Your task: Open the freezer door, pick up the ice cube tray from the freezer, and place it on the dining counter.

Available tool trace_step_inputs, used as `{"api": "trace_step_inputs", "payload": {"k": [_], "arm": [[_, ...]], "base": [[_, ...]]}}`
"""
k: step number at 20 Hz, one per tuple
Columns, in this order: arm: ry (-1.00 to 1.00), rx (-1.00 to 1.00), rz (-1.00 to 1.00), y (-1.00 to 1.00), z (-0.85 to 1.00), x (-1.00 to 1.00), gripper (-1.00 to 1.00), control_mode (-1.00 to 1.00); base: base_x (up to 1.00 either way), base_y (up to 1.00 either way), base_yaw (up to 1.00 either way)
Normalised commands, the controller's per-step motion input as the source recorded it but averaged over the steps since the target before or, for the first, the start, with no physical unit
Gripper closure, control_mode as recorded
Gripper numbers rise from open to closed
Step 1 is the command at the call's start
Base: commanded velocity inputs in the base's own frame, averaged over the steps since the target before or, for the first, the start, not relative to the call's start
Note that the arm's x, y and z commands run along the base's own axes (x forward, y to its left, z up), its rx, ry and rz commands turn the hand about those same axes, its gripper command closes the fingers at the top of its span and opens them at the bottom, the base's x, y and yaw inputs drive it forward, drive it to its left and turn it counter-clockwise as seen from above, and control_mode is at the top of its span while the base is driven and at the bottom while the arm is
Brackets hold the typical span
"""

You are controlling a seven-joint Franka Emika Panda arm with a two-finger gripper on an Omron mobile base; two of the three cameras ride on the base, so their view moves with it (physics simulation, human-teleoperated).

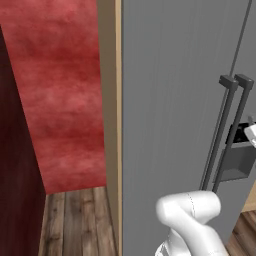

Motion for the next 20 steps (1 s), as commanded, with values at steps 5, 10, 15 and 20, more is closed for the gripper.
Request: {"api": "trace_step_inputs", "payload": {"k": [5, 10, 15, 20], "arm": [[-0.02, 0.00, 0.08, 0.03, 0.00, 0.35, -1.00, -1.00], [0.00, 0.01, 0.03, 0.00, 0.00, 0.49, -1.00, -1.00], [0.00, 0.02, 0.01, 0.00, 0.00, 0.47, -1.00, -1.00], [0.00, 0.02, 0.00, -0.02, 0.00, 0.42, -1.00, -1.00]], "base": [[0.00, 0.00, 0.00], [0.00, 0.00, 0.00], [0.00, 0.00, 0.00], [0.00, 0.00, 0.00]]}}
